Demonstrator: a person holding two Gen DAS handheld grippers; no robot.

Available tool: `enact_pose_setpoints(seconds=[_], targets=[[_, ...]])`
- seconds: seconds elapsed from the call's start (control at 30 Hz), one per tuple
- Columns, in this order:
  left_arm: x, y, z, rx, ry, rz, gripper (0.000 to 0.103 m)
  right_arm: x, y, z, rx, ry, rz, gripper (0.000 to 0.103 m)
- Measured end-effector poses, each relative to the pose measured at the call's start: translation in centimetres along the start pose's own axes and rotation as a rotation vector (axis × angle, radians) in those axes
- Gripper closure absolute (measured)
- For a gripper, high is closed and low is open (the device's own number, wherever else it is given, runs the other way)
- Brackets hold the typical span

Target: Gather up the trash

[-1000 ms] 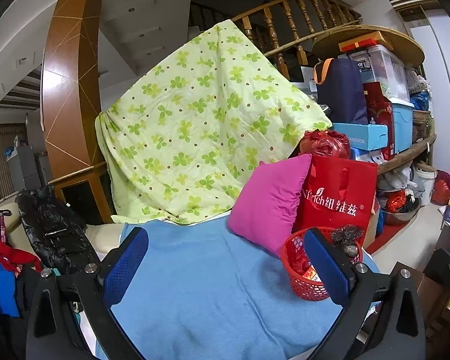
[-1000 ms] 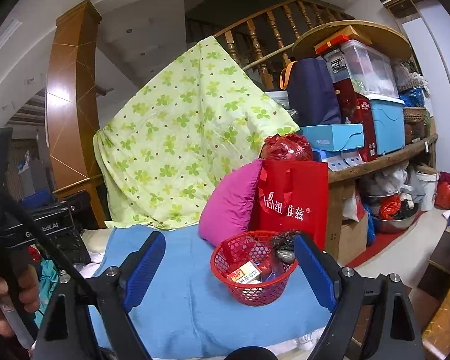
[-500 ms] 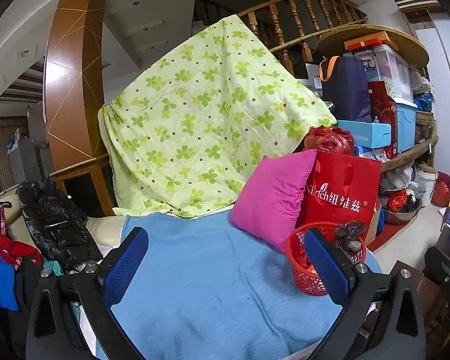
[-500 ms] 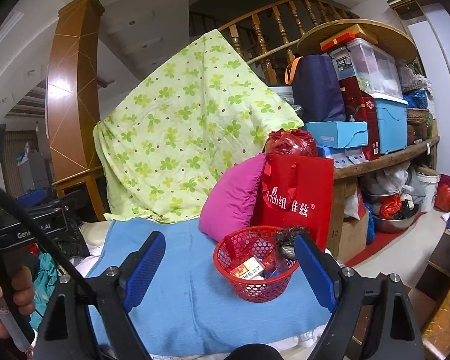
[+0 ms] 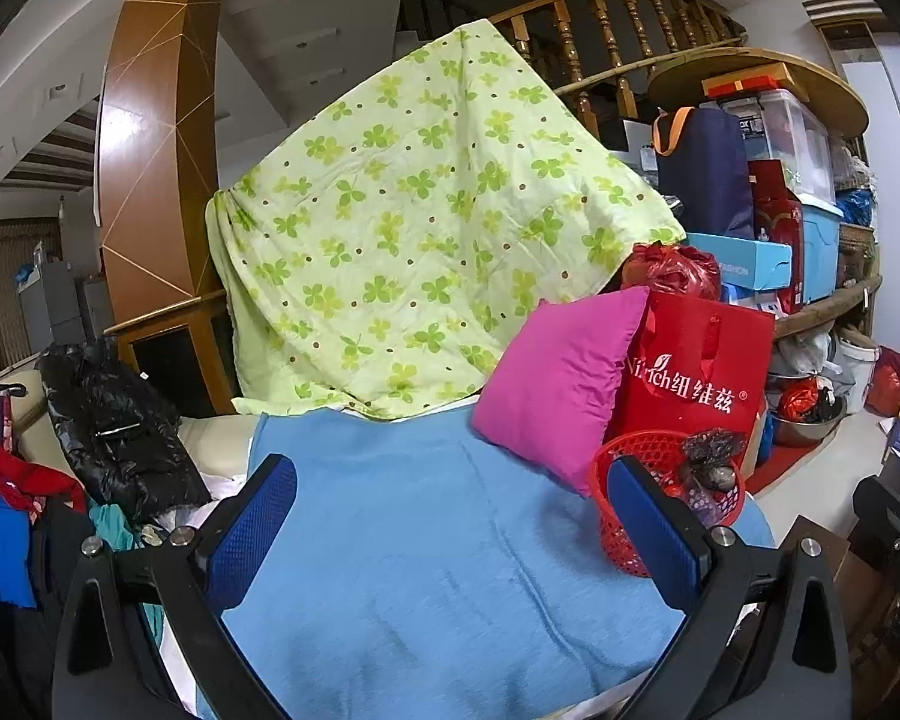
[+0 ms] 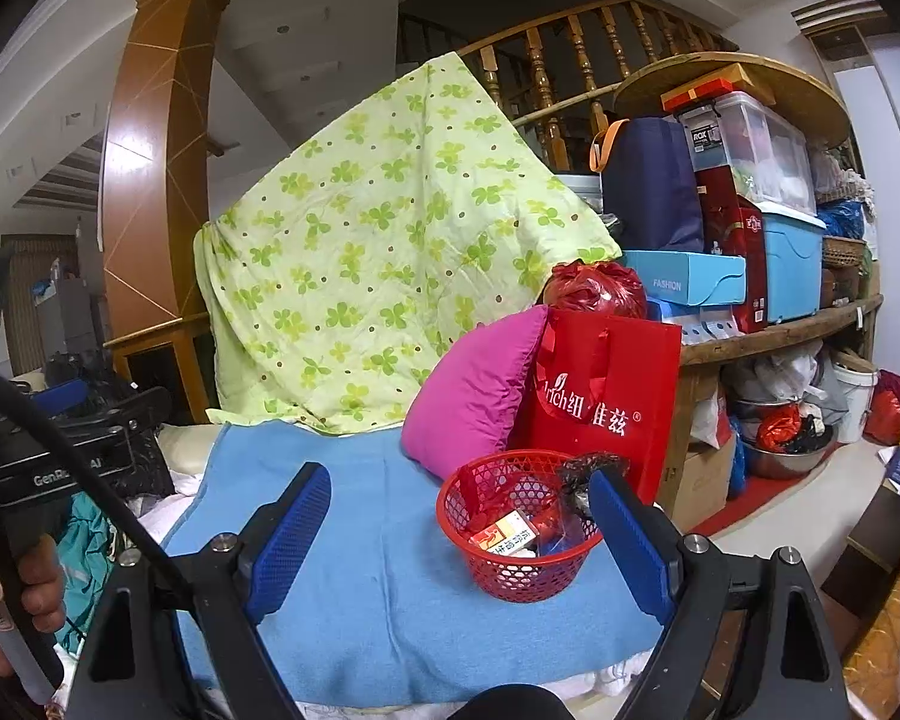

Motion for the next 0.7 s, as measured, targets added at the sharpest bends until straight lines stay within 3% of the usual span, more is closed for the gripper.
enact_pose_setpoints(seconds=[0.7], targets=[[1.0, -0.5, 2.4, -0.029, 0.029, 0.022, 0.000, 0.5, -1.4, 2.3, -0.022, 0.068, 0.032, 0.013]])
Point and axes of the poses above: each gripper's, at about its wrist camera, not at the fingertips, and y roughly against the way its jaws point, z to its left, x to its underside, the point moved 5 cm from there along -y, roughly the way its jaws point, and after that the axes turned 6 degrees about y, right-handed, at the moved point
